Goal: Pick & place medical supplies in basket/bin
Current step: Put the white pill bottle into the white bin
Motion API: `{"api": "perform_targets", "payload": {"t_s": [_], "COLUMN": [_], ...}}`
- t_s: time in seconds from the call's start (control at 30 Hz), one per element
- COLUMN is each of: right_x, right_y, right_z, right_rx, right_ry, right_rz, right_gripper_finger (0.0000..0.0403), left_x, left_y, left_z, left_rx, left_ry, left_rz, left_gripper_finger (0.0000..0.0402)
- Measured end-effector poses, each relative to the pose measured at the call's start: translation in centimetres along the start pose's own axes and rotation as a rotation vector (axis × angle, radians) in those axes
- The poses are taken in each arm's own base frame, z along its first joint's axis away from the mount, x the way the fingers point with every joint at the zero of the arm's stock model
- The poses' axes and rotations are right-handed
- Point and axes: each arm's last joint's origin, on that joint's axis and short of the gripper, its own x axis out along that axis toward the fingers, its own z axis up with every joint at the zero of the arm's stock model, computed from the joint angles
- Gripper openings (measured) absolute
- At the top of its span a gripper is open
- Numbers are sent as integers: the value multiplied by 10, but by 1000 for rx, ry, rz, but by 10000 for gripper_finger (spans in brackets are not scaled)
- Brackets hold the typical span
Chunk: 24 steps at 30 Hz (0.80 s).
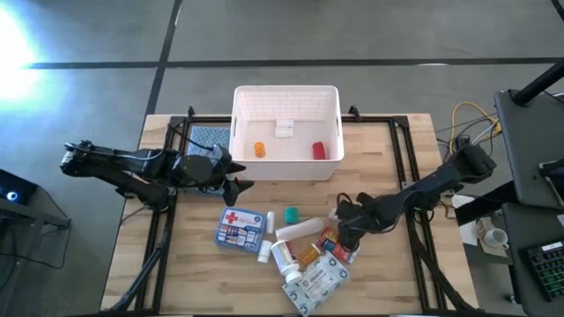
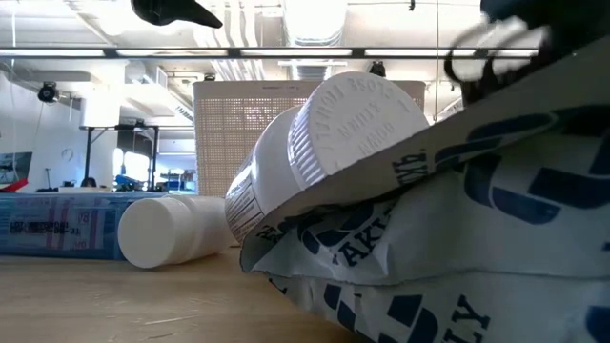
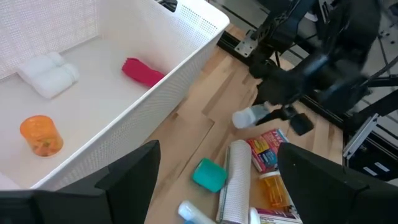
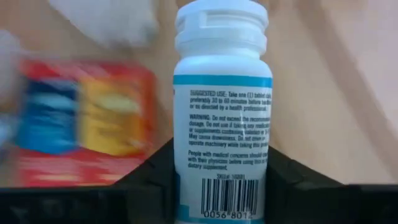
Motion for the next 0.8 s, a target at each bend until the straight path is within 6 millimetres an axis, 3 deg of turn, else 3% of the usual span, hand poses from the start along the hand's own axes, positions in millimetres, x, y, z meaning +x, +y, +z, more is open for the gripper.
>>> {"api": "perform_targets", "payload": {"t_s": [0.13, 0.23, 0.43, 0.63, 0.8], "right_x": [-40, -81, -158, -177, -165], "right_y": [1, -5, -40, -85, -109], "right_z": [19, 39, 83, 136, 179], "right_rx": [45, 97, 228, 350, 318], "right_ry": [-192, -396, -758, -838, -739], "right_rz": [60, 89, 18, -77, 26], "right_gripper_finger": [127, 127, 153, 168, 187], "left_x": [0, 0, 1, 6, 8], "left_y": [0, 0, 1, 4, 5], "left_z": [0, 0, -3, -10, -12], "left_rx": [0, 1, 0, -11, -41], "left_ry": [1, 2, 12, 33, 40], "left_rz": [1, 1, 6, 23, 29], "left_gripper_finger": [302, 302, 302, 302, 302]}}
